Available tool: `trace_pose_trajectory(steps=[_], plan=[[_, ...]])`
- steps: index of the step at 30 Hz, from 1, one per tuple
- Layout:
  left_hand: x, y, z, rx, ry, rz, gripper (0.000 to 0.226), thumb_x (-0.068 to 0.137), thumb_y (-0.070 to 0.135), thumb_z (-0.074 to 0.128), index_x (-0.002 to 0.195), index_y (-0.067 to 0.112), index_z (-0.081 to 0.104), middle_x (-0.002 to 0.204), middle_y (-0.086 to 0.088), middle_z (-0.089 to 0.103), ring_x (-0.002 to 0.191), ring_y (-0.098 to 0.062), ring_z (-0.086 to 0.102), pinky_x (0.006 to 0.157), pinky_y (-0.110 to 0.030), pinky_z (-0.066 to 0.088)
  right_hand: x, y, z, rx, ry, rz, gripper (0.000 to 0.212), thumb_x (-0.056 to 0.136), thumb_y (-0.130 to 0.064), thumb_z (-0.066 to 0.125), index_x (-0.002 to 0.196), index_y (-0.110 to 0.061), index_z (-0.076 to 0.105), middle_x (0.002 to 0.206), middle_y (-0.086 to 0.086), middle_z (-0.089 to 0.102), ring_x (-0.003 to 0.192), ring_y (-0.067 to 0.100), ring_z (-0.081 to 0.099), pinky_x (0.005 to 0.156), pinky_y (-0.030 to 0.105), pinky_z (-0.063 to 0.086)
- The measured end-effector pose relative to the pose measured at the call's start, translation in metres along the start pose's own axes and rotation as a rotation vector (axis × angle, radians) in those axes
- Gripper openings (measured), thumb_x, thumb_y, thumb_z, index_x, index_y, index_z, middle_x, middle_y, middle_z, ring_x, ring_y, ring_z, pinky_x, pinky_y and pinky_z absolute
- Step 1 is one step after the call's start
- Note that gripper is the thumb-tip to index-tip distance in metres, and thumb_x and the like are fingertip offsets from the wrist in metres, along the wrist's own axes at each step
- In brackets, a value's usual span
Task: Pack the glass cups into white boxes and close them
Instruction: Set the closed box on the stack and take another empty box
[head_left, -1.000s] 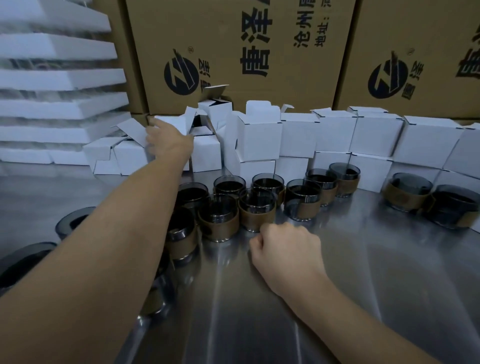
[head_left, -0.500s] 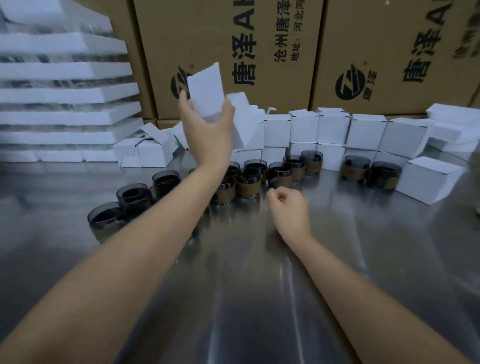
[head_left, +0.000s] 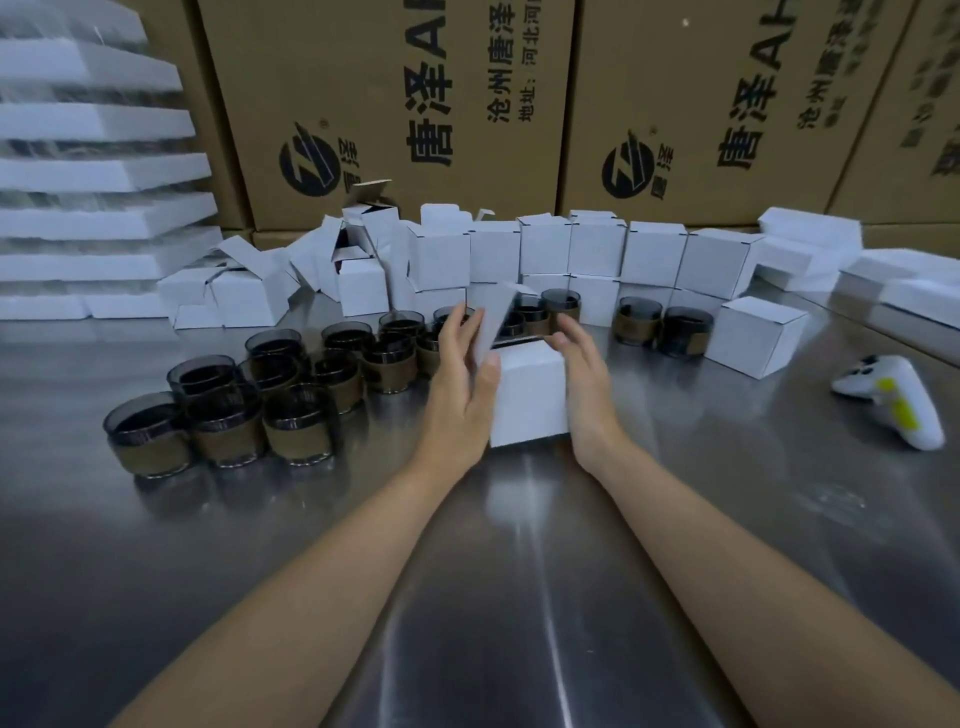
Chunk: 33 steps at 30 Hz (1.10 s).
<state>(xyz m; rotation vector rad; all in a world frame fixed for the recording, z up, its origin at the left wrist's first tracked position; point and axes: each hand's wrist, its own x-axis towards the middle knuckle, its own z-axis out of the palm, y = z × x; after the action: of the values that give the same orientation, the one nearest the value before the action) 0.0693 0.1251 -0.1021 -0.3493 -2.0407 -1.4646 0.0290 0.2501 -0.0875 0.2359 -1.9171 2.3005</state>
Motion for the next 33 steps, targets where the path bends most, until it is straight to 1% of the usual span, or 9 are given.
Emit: trace_pose_trajectory(steps=[4, 6, 8, 12, 17, 22, 26, 30, 33], plan=[[0.007, -0.003, -0.002, -0.043, 0.172, -0.179, 0.038, 0.105, 0.035, 0.030, 0.141, 0.025, 0.033, 0.108, 0.012, 0.061, 0.076, 0.015, 0.055, 0.063, -0.005, 0.040, -0.002, 0.002, 0.000, -0.011, -0.082, -0.023, 0.028, 0.095, -0.013, 0.052, 0.121, -0.021, 0.062, 0.111, -0.002, 0.071, 0.114, 0.015, 0.060, 0.100, 0.033, 0.044], [0.010, -0.005, -0.003, -0.048, 0.243, -0.237, 0.023, 0.106, 0.030, 0.030, 0.108, 0.023, 0.052, 0.084, 0.014, 0.057, 0.066, 0.012, 0.051, 0.057, -0.006, 0.036, -0.003, 0.001, 0.001, -0.016, -0.160, -0.032, 0.031, 0.093, -0.008, 0.053, 0.119, -0.022, 0.063, 0.113, -0.003, 0.070, 0.112, 0.014, 0.061, 0.098, 0.032, 0.044], [0.013, -0.009, -0.004, -0.075, 0.316, -0.314, 0.031, 0.104, 0.022, 0.031, 0.077, 0.019, 0.046, 0.070, 0.010, 0.049, 0.056, 0.005, 0.044, 0.054, -0.012, 0.034, -0.006, -0.001, 0.006, -0.081, -0.222, -0.056, 0.032, 0.090, -0.011, 0.057, 0.117, -0.025, 0.064, 0.113, -0.007, 0.067, 0.108, 0.011, 0.060, 0.090, 0.022, 0.045], [0.020, -0.016, -0.009, -0.165, 0.364, -0.460, 0.032, 0.098, 0.019, 0.038, 0.068, 0.016, 0.050, 0.061, 0.010, 0.055, 0.055, -0.003, 0.047, 0.051, -0.016, 0.037, -0.009, 0.000, 0.013, -0.175, -0.117, -0.163, 0.017, 0.086, -0.015, 0.061, 0.100, -0.023, 0.067, 0.094, -0.011, 0.066, 0.085, 0.001, 0.058, 0.072, 0.007, 0.044], [0.021, -0.018, -0.009, -0.368, 0.308, -0.579, 0.022, 0.095, 0.022, 0.042, 0.084, 0.015, 0.060, 0.090, -0.008, 0.067, 0.085, -0.022, 0.059, 0.077, -0.035, 0.042, -0.006, 0.006, 0.010, -0.137, 0.086, -0.143, 0.015, 0.095, -0.019, 0.057, 0.108, -0.027, 0.061, 0.091, -0.008, 0.064, 0.080, -0.006, 0.058, 0.073, 0.007, 0.042], [0.013, -0.007, -0.006, -0.253, 0.315, -0.298, 0.044, 0.103, 0.012, 0.038, 0.144, 0.027, 0.033, 0.117, 0.005, 0.061, 0.109, -0.009, 0.059, 0.095, -0.025, 0.047, -0.007, 0.005, 0.010, -0.246, 0.090, -0.187, 0.034, 0.095, -0.009, 0.049, 0.121, -0.022, 0.067, 0.108, -0.003, 0.067, 0.091, 0.008, 0.061, 0.082, 0.011, 0.047], [0.008, -0.003, -0.002, -0.117, 0.299, -0.192, 0.034, 0.103, 0.004, 0.032, 0.124, 0.012, 0.058, 0.123, 0.004, 0.058, 0.123, -0.018, 0.051, 0.106, -0.030, 0.038, -0.007, 0.002, 0.007, -0.311, 0.123, -0.148, 0.029, 0.093, -0.012, 0.052, 0.116, -0.012, 0.071, 0.104, -0.002, 0.065, 0.095, 0.011, 0.062, 0.090, 0.020, 0.047], [0.008, 0.002, -0.003, -0.277, 0.166, -0.372, 0.044, 0.100, 0.026, 0.045, 0.144, 0.024, 0.042, 0.147, 0.007, 0.044, 0.134, -0.011, 0.041, 0.115, -0.032, 0.031, -0.010, 0.002, 0.009, -0.427, 0.064, -0.207, 0.031, 0.094, -0.015, 0.053, 0.112, 0.008, 0.064, 0.115, 0.015, 0.061, 0.102, 0.021, 0.058, 0.081, 0.019, 0.042], [0.008, 0.004, -0.005, -0.227, 0.045, -0.409, 0.088, 0.076, 0.056, 0.061, 0.152, 0.030, 0.024, 0.146, 0.019, 0.028, 0.141, -0.008, 0.027, 0.118, -0.034, 0.024, -0.012, 0.002, 0.012, -0.516, -0.034, -0.161, 0.046, 0.097, -0.030, 0.052, 0.134, -0.002, 0.054, 0.138, 0.004, 0.052, 0.121, 0.015, 0.052, 0.088, 0.015, 0.034]])
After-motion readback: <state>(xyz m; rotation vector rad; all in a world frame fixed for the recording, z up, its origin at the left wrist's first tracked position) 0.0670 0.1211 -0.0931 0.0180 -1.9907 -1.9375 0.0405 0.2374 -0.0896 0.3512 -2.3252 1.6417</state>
